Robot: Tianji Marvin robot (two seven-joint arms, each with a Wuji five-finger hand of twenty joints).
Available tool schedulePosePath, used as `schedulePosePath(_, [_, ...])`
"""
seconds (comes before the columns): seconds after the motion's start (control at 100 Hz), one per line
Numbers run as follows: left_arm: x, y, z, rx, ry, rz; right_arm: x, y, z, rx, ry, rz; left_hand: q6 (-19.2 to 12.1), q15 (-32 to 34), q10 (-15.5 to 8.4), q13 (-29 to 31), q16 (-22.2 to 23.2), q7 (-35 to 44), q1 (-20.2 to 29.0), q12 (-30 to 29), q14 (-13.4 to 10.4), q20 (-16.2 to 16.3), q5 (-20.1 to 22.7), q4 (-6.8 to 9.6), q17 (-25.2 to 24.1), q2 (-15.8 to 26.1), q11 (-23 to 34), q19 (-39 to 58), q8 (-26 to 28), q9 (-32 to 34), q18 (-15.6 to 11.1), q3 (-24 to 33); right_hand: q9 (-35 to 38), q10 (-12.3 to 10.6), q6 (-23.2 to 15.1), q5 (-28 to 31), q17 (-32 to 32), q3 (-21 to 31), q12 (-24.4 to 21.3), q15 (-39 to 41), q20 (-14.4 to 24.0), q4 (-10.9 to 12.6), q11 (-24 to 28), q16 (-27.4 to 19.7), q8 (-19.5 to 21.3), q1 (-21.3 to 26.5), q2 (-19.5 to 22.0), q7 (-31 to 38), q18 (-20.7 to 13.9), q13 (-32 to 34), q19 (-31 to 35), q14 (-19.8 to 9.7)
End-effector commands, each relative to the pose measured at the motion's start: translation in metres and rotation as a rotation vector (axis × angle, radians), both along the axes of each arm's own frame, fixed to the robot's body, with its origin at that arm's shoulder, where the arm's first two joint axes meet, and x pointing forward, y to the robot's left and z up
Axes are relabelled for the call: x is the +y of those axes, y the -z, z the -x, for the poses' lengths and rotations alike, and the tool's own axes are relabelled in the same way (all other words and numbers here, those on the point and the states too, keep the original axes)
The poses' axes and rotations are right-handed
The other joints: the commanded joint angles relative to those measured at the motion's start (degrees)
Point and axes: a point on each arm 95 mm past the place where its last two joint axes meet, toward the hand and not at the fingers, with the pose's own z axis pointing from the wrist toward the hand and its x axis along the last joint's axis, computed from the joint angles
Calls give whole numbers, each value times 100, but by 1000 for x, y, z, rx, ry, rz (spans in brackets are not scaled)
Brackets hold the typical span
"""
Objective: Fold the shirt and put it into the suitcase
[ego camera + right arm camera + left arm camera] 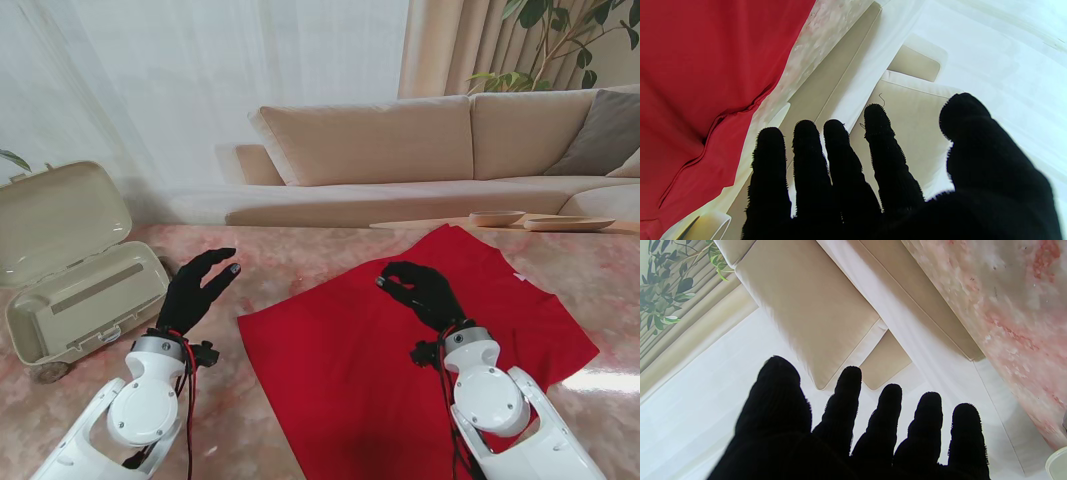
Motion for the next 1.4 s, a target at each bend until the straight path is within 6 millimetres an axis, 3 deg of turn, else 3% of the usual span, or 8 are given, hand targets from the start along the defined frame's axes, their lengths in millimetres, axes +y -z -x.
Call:
schedulePosePath(0.0, [-3, 1, 0, 1, 14, 3, -2, 5, 5, 17, 2, 1, 0, -114, -10, -188, -57, -89, -170, -53, -83, -52, 26, 48, -72, 282, -128, 86, 18, 86, -68, -235, -45, -28, -25, -132, 6, -78, -15, -32, 35, 162, -23, 30, -4, 104, 80, -60, -90, -61, 2, -22])
schedulePosePath(0.2, [-13, 3, -6, 30, 82, 58, -9, 4, 1, 17, 36, 9, 24, -102, 5, -178, -50, -89, -164, -44, -79, -45, 28, 48, -54, 287, -118, 94, 18, 104, -81, -236, -12, -15, -38, -92, 12, -83, -10, -14, 54, 163, 1, 35, -3, 94, 45, -45, -71, -37, 41, -7])
schedulePosePath(0.73, [-50, -15, 1, 125, 494, 178, -44, 0, -25, 33, 127, 113, 70, -69, 52, -179, -16, -139, -166, -24, 5, 6, -80, 54, -42, 368, -131, 177, 7, 73, -131, -236, -219, -74, -42, -173, -183, -1, -38, -159, -9, 180, -65, -37, 4, 129, 9, -51, -183, -374, -69, -131])
schedulePosePath(1.02, [-59, -8, 8, 236, 621, 149, -71, 6, -43, 38, 227, 246, 103, -15, 110, -178, 50, -179, -180, 2, 110, 72, -165, 58, -23, 434, -128, 284, 1, 25, -181, -240, -494, -163, -77, -252, -321, 49, -34, -349, -15, 198, -62, -147, 28, 130, -11, -53, -339, -738, -281, -345])
schedulePosePath(1.39, [-59, 8, 15, 398, 727, 22, -100, 16, -51, 90, 305, 343, 114, 25, 175, -295, 127, -243, -292, 19, 182, 128, -358, 66, -72, 567, -172, 364, 0, -116, -261, -248, -554, -199, -126, -216, -337, 203, -19, -356, 80, 198, 85, -200, 55, 35, -80, -16, -376, -789, -420, -391])
